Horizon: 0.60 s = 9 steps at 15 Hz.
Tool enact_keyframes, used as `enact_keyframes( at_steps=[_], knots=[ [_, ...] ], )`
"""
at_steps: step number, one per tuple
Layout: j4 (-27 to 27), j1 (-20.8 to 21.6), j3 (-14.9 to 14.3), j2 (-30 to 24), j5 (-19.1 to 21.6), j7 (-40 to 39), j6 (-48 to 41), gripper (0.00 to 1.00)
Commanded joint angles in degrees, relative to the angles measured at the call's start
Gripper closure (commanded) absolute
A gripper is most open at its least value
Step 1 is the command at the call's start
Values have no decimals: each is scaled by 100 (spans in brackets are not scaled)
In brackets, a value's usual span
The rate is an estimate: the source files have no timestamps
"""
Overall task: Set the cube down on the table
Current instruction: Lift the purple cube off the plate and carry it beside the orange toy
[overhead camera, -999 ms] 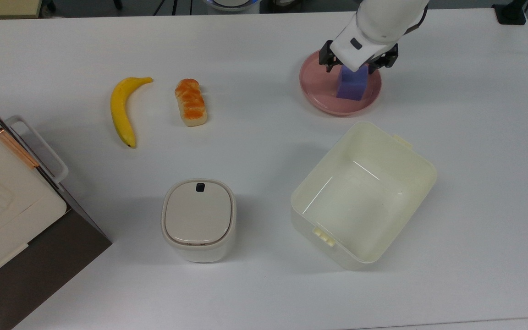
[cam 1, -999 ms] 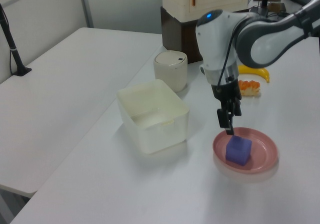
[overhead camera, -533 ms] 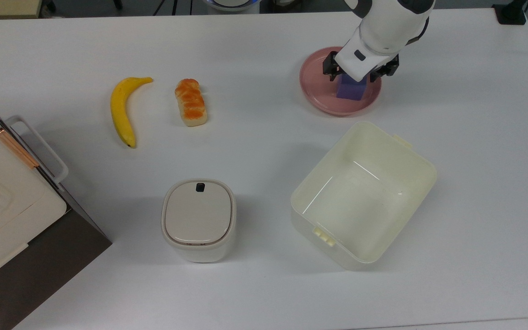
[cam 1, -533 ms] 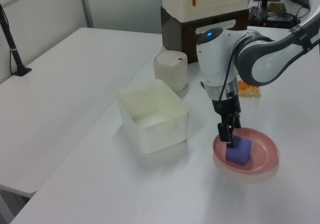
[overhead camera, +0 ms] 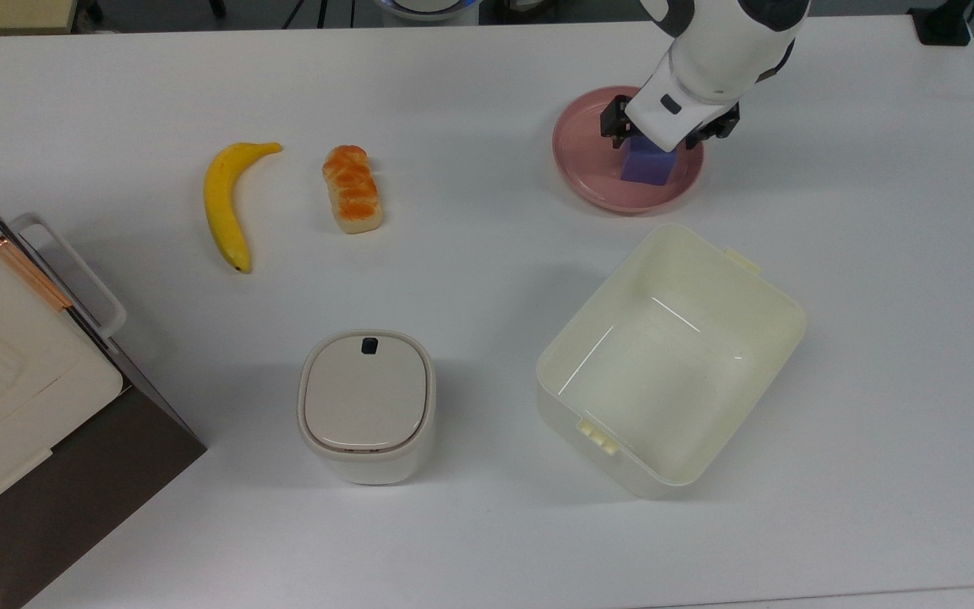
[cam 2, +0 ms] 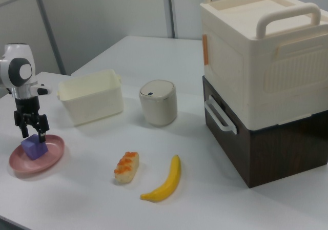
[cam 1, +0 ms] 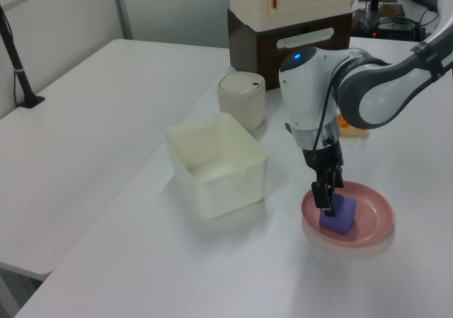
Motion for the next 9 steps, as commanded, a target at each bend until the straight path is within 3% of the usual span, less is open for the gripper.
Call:
enact_keyframes(
  at_steps=[1,4,9],
  knots=[
    [-125,37,47,41,91,41,168,0],
    [-134,37,74,50,100,41,168,0],
    [-99,-7,74,147,170,41,177,45]
  ],
)
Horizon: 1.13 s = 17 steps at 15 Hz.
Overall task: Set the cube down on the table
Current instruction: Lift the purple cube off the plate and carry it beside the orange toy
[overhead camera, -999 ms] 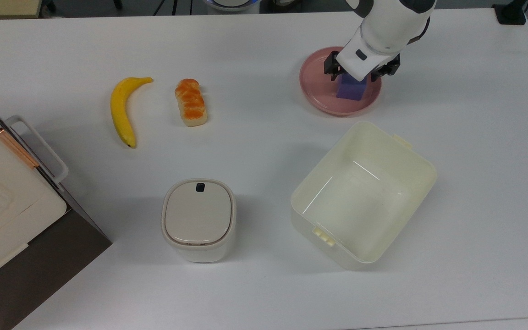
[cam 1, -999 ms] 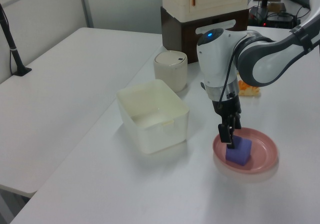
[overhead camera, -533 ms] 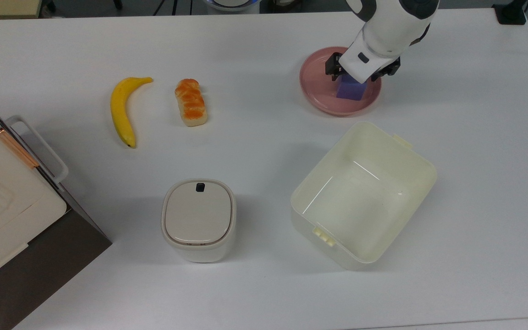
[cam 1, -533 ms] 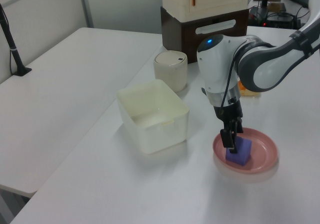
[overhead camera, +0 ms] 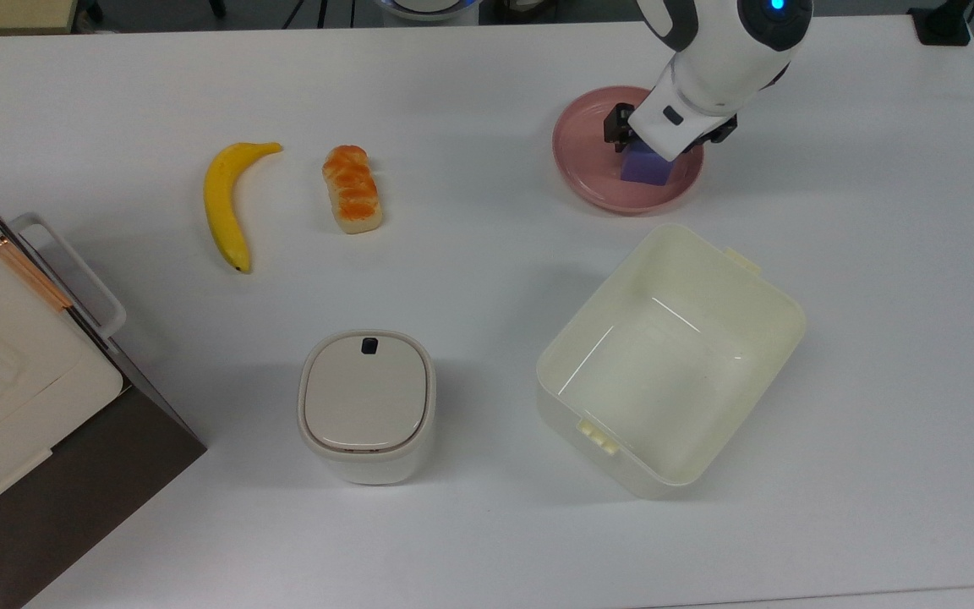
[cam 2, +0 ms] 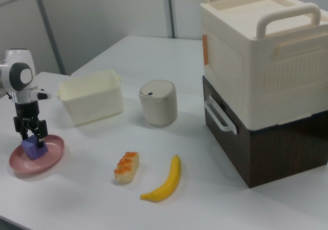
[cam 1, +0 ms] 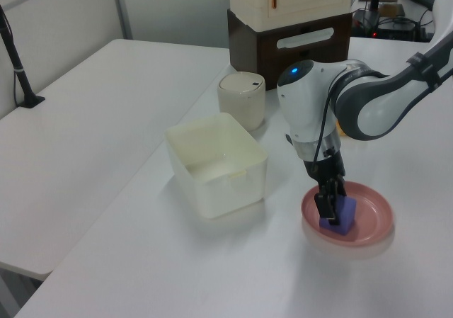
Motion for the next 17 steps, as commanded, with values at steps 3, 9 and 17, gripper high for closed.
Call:
enact_keyframes(
  at_steps=[3,9,17],
  knots=[
    [-67,1,-1,-48,223,41,166,72],
    [275,-270,-19,-390,214,-247,-745,75],
    [452,-1448,-89,-356,-488,-1566,-591,73]
  ],
)
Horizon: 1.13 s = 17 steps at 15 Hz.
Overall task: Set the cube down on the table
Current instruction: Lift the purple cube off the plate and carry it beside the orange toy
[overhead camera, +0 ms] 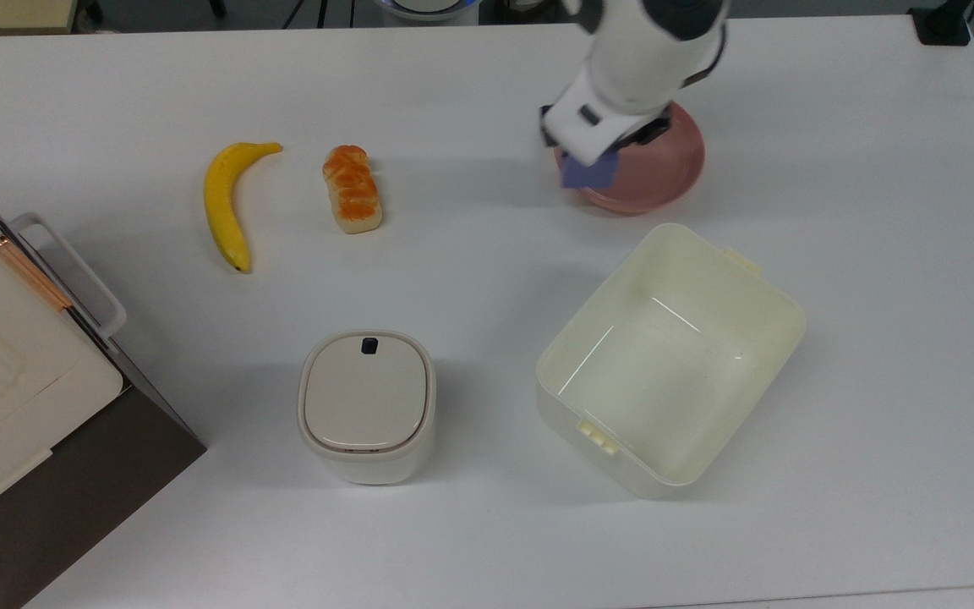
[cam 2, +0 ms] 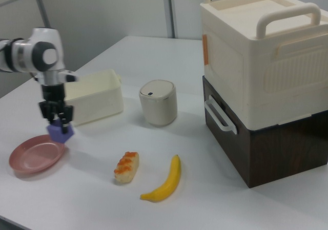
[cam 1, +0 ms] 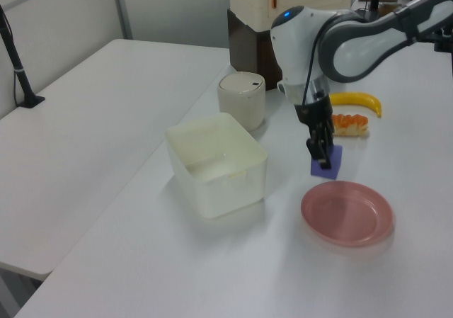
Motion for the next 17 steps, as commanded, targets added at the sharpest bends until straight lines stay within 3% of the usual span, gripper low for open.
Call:
enact_keyframes(
  at_steps=[1,5,6,7,8,9,14,17],
  knots=[
    [24,-549,-4,13,-355,-529,281,73],
    [24,-1033,-4,163,-663,-794,615,60],
    [24,-1130,-4,172,-768,-811,624,51],
    [24,-1227,-4,189,-873,-820,633,34],
    [24,-1289,-4,198,-944,-864,633,8],
    [24,-1315,-4,181,-971,-925,633,0],
    [217,-1395,-4,-73,-954,-917,431,0],
    [217,-1377,-4,-608,-901,-864,265,0]
  ],
)
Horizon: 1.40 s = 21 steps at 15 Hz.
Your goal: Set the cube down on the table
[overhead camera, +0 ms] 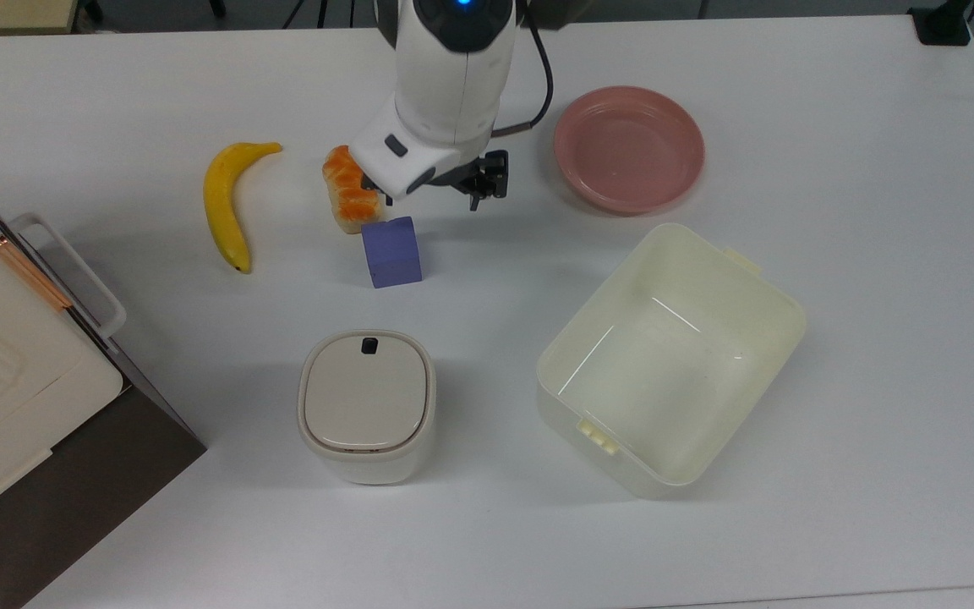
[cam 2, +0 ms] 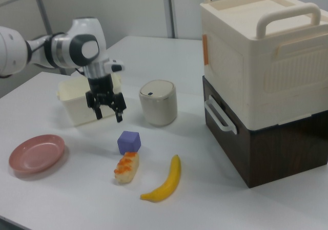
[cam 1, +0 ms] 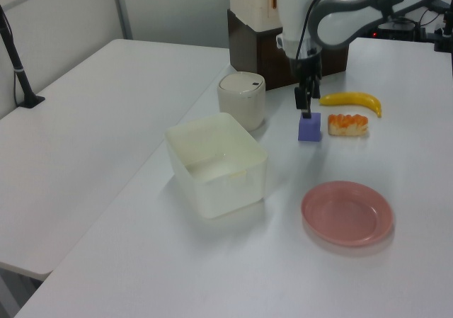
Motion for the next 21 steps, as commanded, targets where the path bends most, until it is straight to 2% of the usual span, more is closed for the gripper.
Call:
enact_keyframes(
  at_steps=[1,5,7,9,11,21],
  knots=[
    [-99,3,23,-792,-9,-20,-307,0],
    [-108,-102,23,-1540,8,-81,-684,0],
    [-108,-120,32,-1690,26,-99,-887,0],
    [-108,-321,84,-1813,157,-116,-905,0],
    [-108,-427,93,-1945,324,-439,-948,0],
    [-90,-428,93,-1893,342,-573,-967,0]
  ],
)
